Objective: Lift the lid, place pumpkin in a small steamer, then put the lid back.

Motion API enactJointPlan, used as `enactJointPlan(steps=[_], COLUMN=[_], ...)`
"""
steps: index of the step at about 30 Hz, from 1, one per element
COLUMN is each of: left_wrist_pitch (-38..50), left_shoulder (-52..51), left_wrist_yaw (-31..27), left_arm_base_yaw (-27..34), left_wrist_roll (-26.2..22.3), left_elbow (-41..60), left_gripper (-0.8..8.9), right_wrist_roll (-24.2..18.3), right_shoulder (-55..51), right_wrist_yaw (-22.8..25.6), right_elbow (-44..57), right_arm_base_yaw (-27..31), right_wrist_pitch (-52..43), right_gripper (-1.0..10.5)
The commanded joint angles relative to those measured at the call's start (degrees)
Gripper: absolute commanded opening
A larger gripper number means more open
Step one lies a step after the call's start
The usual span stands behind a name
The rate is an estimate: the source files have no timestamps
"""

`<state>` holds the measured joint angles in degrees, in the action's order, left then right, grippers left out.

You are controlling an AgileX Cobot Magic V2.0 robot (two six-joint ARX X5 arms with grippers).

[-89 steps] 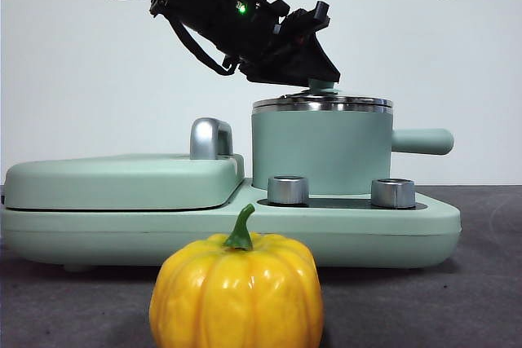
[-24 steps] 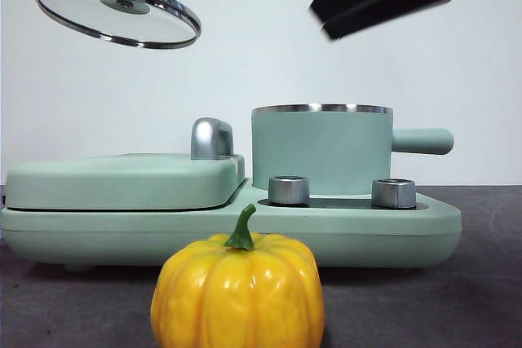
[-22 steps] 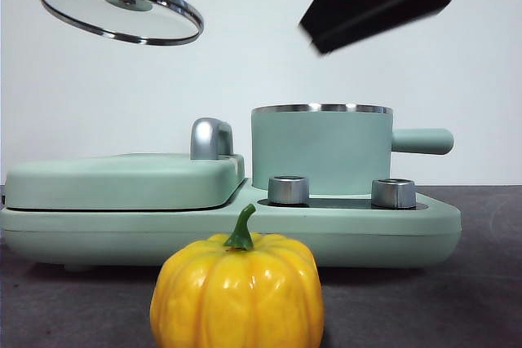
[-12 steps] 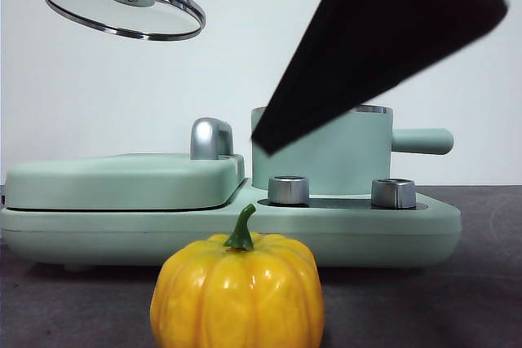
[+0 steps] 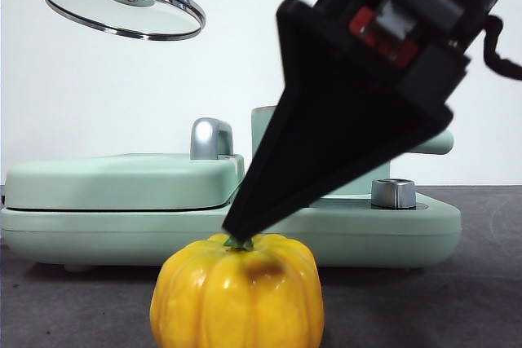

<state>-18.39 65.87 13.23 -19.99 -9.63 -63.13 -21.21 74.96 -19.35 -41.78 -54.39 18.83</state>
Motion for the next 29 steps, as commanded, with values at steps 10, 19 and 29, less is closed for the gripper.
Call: enactJointPlan(steps=[10,19,29], left_wrist_pitch=[1.7,1.7,1.6], left_shoulder=[-0.4,-0.4,-0.4], left_wrist_yaw=[0.1,0.1,0.1], left_arm_base_yaw=[-0.2,-0.2,-0.2], left_wrist_roll=[0.2,-0.2,-0.2], left_elbow=[-0.9,-0.9,-0.9], left_gripper=[0.10,0.10,0.10], right_wrist_roll=[-0.4,2.4,13.3], right_shoulder=[6.6,7.7,0.9], right_wrist_yaw=[1.9,2.9,3.0], right_elbow=[-1.1,-1.1,-3.7], right_arm_base_yaw=[-2.1,-2.1,-1.5], right_wrist_pitch=[-3.2,-2.5,8.2], right_gripper=[4.7,3.8,3.6])
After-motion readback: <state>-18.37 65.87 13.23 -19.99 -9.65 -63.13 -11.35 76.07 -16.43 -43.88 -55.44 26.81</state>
